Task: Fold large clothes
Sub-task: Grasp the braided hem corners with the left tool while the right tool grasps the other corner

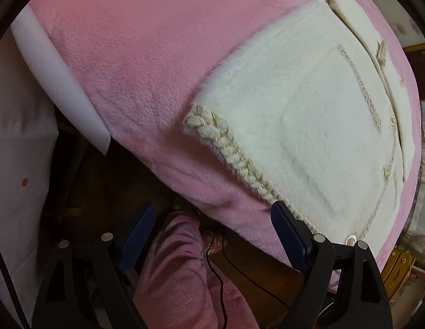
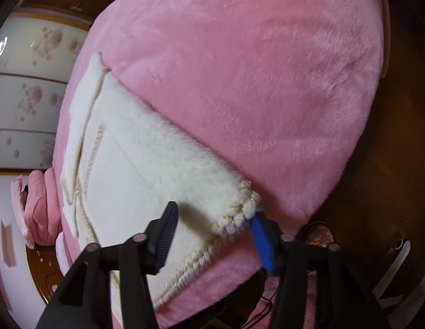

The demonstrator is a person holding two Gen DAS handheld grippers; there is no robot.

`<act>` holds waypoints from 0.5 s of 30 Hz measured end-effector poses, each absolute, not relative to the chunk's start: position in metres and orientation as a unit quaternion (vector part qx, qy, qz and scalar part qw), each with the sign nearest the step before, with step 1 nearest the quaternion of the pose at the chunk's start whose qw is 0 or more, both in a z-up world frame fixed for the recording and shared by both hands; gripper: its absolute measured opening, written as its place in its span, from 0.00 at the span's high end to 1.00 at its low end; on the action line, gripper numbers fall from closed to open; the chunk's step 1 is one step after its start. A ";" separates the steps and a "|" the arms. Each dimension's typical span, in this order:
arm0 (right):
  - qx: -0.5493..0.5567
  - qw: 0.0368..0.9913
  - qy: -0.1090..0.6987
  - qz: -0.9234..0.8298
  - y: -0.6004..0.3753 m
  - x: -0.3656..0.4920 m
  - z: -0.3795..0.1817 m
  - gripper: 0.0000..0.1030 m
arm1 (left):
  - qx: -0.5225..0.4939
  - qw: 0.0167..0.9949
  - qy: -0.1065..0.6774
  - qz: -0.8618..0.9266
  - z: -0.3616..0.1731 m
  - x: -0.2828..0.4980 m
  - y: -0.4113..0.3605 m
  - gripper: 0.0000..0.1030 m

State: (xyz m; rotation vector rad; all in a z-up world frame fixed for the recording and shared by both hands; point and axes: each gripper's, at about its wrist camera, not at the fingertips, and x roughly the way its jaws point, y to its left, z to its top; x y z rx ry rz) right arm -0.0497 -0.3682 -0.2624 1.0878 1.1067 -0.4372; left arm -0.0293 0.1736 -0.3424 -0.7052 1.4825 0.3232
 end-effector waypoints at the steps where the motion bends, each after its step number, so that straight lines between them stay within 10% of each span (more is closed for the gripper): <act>1: 0.496 0.684 0.498 -0.195 -0.368 -0.049 -0.266 0.56 | -0.312 0.672 0.656 0.144 -0.343 -0.028 0.175 0.18; 9: 0.527 0.683 0.475 -0.175 -0.360 -0.053 -0.252 0.84 | -0.294 0.698 0.639 0.136 -0.348 -0.007 0.188 0.20; 15: 0.532 0.700 0.458 -0.131 -0.332 -0.037 -0.232 0.85 | -0.232 0.713 0.655 0.098 -0.342 0.009 0.167 0.61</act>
